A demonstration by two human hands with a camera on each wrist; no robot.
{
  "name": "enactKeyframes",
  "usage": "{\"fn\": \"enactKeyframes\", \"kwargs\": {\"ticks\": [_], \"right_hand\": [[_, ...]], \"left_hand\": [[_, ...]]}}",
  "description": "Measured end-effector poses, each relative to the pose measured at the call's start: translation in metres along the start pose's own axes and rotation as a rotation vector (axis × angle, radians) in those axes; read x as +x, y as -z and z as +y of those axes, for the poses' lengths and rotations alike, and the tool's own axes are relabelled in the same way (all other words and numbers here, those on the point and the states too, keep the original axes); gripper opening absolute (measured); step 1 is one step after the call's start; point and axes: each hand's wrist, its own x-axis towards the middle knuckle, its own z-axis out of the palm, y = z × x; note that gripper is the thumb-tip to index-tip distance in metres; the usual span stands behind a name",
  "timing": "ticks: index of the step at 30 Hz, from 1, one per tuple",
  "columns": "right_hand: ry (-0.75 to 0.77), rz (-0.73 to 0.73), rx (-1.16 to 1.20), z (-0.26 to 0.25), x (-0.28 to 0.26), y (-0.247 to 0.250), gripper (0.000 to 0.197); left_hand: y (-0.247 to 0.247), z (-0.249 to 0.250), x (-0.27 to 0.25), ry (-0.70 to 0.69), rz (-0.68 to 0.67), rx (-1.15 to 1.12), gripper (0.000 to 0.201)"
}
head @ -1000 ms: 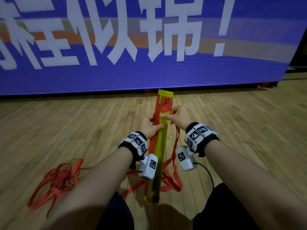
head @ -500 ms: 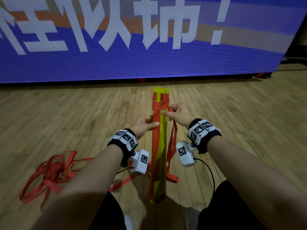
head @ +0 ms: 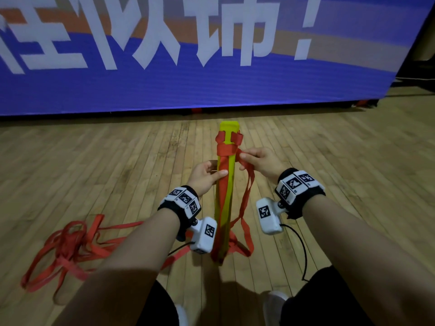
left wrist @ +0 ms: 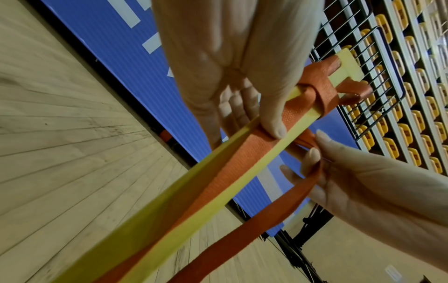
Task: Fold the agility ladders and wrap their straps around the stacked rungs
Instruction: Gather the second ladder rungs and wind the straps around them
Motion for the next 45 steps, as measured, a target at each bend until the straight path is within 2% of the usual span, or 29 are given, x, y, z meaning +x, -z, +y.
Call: {"fn": "enactKeyframes", "kwargs": {"ticks": [2, 5, 8, 11, 14, 17, 20, 25, 30, 34, 40, 42, 43, 45], "right_hand": [[-0.007, 0.075, -0.075, -0.001, -0.001, -0.003, 0.015], [0.069, 0.188, -0.199, -0.007, -0.006, -0.013, 0.015], [0.078, 0.175, -0.234, -0.008, -0.008, -0.018, 0.017], [0.041, 0.131, -0.255, -0.008, -0.008, -0.019, 0.01], [0.032, 0.13, -0.251, -0.009, -0.01, -0.02, 0.03], [0.06, 0.177, -0.336, -0.012, -0.013, -0.024, 0.036], [0.046, 0.231, -0.376, -0.013, -0.012, -0.023, 0.033], [0.031, 0.202, -0.355, -0.014, -0.01, -0.013, 0.026], [0.021, 0.189, -0.28, -0.009, -0.005, -0.005, 0.026], [0.015, 0.137, -0.216, -0.008, -0.006, -0.001, 0.025], [0.019, 0.032, -0.153, -0.011, -0.005, -0.001, 0.021], [0.033, 0.008, -0.124, -0.011, -0.002, 0.0, 0.033], [0.036, -0.006, -0.119, -0.009, 0.0, 0.001, 0.036], [0.021, -0.051, -0.103, -0.007, 0.003, 0.001, 0.024]], "left_hand": [[-0.001, 0.0, -0.001, -0.019, 0.027, 0.007, 0.019], [-0.007, 0.0, -0.001, -0.061, 0.09, 0.034, 0.017], [-0.013, -0.001, 0.001, -0.117, 0.148, 0.098, 0.016], [-0.017, -0.003, 0.002, -0.153, 0.186, 0.17, 0.024], [-0.021, -0.003, -0.001, -0.163, 0.195, 0.183, 0.027], [-0.024, -0.002, -0.002, -0.17, 0.187, 0.18, 0.03], [-0.026, -0.002, -0.001, -0.181, 0.172, 0.173, 0.032], [-0.02, 0.001, 0.002, -0.158, 0.087, 0.138, 0.035], [-0.01, 0.01, 0.002, -0.046, -0.112, 0.018, 0.023], [0.001, 0.01, 0.002, 0.012, -0.259, -0.032, 0.022], [0.008, 0.008, 0.004, 0.069, -0.302, -0.064, 0.043], [0.01, 0.009, 0.005, 0.088, -0.336, -0.088, 0.05], [0.011, 0.01, 0.005, 0.095, -0.363, -0.086, 0.048], [0.013, 0.011, 0.004, 0.121, -0.388, -0.069, 0.042]]}}
